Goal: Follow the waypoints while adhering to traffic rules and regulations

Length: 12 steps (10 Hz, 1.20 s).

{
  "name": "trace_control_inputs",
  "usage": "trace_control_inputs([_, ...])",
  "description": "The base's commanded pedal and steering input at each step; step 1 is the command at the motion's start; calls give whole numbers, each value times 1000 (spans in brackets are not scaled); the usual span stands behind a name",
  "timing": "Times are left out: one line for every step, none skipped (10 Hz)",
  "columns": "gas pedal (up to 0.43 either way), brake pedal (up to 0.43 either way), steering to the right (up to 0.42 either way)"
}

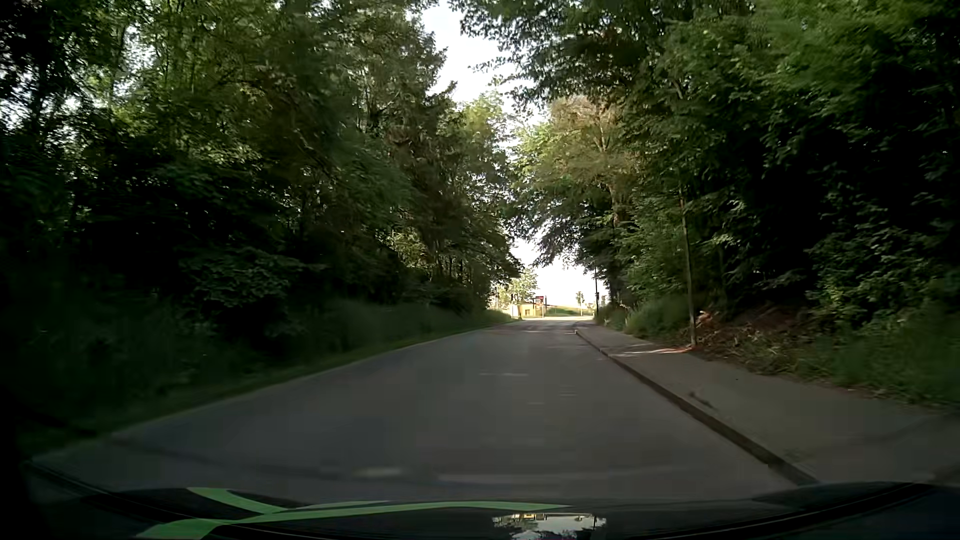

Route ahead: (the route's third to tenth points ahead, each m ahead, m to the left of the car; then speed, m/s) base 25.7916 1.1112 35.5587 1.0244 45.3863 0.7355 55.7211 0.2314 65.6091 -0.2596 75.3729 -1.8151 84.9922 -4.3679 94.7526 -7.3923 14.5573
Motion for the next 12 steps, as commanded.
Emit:
trace_control_inputs([138,0,4])
trace_control_inputs([138,0,5])
trace_control_inputs([150,0,6])
trace_control_inputs([157,0,9])
trace_control_inputs([157,0,9])
trace_control_inputs([157,0,9])
trace_control_inputs([157,0,9])
trace_control_inputs([157,0,9])
trace_control_inputs([157,0,9])
trace_control_inputs([150,0,9])
trace_control_inputs([150,0,9])
trace_control_inputs([150,0,9])
